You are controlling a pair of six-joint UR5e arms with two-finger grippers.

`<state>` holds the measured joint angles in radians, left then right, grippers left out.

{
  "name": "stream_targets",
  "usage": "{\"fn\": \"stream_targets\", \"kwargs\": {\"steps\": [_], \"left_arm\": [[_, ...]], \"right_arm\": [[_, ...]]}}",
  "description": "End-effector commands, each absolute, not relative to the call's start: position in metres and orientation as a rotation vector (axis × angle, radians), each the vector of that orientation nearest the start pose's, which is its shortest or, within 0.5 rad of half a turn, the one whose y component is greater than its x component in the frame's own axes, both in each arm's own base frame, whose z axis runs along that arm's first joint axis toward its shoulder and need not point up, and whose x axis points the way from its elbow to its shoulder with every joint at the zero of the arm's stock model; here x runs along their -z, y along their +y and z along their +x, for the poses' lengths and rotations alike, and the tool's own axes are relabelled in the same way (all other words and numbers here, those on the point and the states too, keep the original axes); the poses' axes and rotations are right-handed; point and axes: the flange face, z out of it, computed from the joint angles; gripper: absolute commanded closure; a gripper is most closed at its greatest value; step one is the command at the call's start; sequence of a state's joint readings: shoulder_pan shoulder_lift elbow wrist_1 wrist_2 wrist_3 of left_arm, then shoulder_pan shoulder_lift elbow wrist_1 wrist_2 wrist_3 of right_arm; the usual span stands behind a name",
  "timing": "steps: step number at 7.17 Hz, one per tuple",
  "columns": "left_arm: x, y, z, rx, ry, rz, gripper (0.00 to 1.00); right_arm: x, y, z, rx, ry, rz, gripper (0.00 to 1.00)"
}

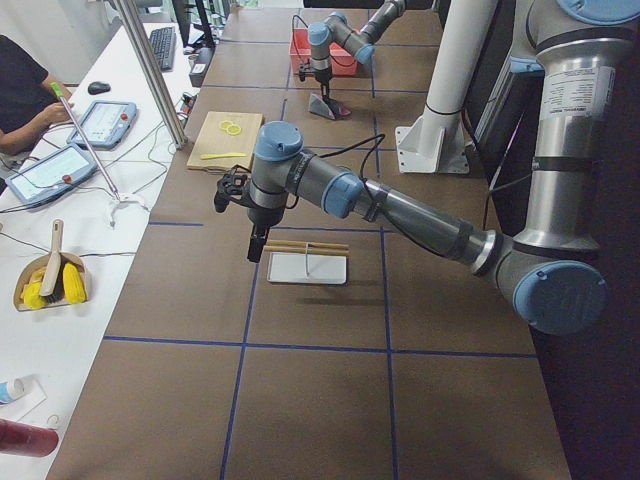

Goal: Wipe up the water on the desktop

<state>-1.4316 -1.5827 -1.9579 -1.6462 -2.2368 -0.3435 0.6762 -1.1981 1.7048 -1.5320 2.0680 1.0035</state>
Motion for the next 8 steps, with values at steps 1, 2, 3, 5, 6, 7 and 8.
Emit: {"fn": "stream_targets", "kwargs": {"steps": [1, 2, 3, 5, 6, 7, 8], "left_arm": [[-0.460, -0.494, -0.004, 0.037, 0.743, 0.285, 0.00], [-0.462, -0.494, -0.004, 0.038, 0.741, 0.283, 0.00], [-0.465, -0.491, -0.004, 0.041, 0.739, 0.277, 0.00], [-0.472, -0.487, -0.005, 0.046, 0.734, 0.267, 0.00], [-0.471, -0.487, -0.005, 0.045, 0.736, 0.268, 0.00], [-0.473, -0.486, -0.005, 0.046, 0.735, 0.265, 0.00], [-0.474, -0.485, -0.005, 0.046, 0.736, 0.263, 0.00]], "right_arm": [[-0.375, -0.499, -0.403, -0.022, -0.739, -0.045, 1.00], [-0.357, -0.520, -0.379, -0.054, -0.784, -0.046, 1.00], [-0.344, -0.535, -0.347, -0.086, -0.838, -0.064, 1.00], [-0.303, -0.526, -0.289, -0.114, -0.848, -0.055, 1.00], [-0.276, -0.514, -0.240, -0.116, -0.842, -0.017, 1.00], [-0.260, -0.499, -0.193, -0.122, -0.808, -0.008, 1.00], [-0.252, -0.483, -0.161, -0.125, -0.783, -0.010, 1.00]]}}
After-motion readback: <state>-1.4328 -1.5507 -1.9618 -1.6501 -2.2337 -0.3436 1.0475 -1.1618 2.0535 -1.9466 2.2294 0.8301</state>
